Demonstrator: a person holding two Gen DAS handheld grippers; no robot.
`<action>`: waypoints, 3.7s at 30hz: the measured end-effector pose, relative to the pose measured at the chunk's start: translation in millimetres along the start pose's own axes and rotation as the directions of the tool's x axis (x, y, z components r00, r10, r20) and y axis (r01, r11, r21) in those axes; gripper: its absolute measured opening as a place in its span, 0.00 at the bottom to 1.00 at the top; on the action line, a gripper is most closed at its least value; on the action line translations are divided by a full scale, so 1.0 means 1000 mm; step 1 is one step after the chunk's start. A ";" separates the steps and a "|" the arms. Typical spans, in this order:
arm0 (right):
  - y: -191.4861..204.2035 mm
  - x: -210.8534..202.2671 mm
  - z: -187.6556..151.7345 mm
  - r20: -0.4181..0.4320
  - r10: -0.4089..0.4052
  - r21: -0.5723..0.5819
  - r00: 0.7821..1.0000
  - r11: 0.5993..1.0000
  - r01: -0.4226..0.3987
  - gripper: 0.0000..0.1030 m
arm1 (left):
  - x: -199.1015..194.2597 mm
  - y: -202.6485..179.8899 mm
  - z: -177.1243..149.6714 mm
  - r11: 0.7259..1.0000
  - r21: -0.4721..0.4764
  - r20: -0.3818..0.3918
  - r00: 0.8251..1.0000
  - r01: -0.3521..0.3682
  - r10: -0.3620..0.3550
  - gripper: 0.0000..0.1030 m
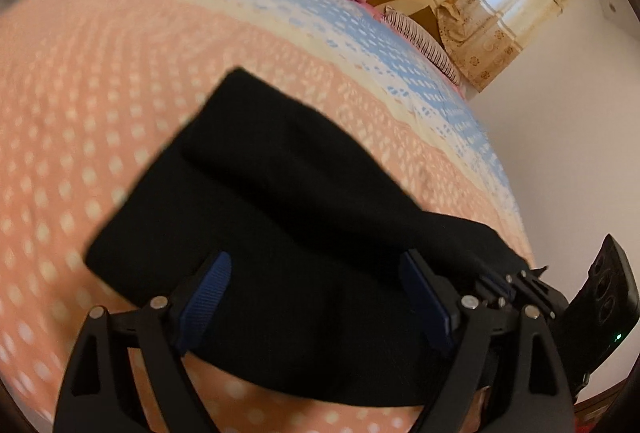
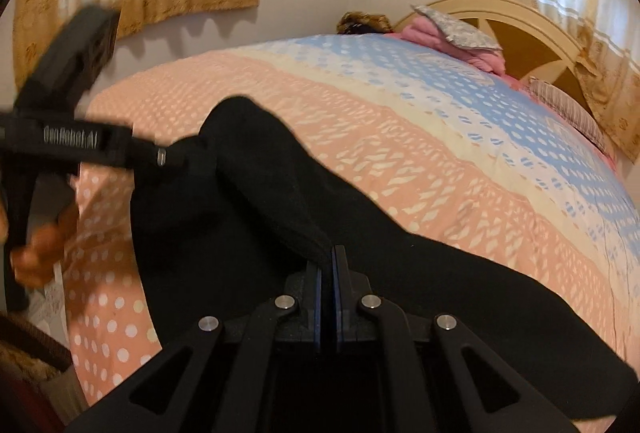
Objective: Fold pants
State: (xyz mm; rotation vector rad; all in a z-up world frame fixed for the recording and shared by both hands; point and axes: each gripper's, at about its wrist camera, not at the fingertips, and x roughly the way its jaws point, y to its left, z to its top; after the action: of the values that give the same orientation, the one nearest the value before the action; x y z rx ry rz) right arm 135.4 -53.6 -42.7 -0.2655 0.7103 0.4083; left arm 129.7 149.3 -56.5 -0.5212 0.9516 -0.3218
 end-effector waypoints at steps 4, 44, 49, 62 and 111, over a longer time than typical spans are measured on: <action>0.000 -0.020 0.009 0.048 -0.011 0.000 0.999 1.000 0.011 0.04 | 0.003 -0.012 0.003 0.998 0.004 0.011 0.998 0.066 -0.066 0.86; -0.146 -0.075 -0.148 0.306 0.131 0.868 0.943 0.368 -0.333 0.76 | -0.040 -0.021 0.040 0.984 -0.117 0.281 0.955 0.131 -0.094 0.07; -0.178 -0.069 -0.141 0.317 0.048 0.898 0.947 0.305 -0.316 0.59 | -0.038 -0.014 0.040 0.986 -0.128 0.262 0.962 0.106 -0.069 0.07; -0.178 -0.101 -0.143 0.315 0.021 0.864 0.949 0.408 -0.296 0.04 | -0.039 0.000 0.034 0.993 -0.103 0.224 0.974 0.058 -0.033 0.07; -0.106 -0.104 -0.132 0.136 0.109 0.667 0.985 0.725 -0.172 0.04 | -0.033 0.037 -0.028 0.971 0.091 0.078 0.973 -0.223 0.216 0.14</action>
State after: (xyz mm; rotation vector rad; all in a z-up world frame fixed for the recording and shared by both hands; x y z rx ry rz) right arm 35.9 -225.0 -57.9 0.5090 0.7509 0.2766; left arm 89.7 188.0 -67.3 -0.3296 0.9131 -0.1499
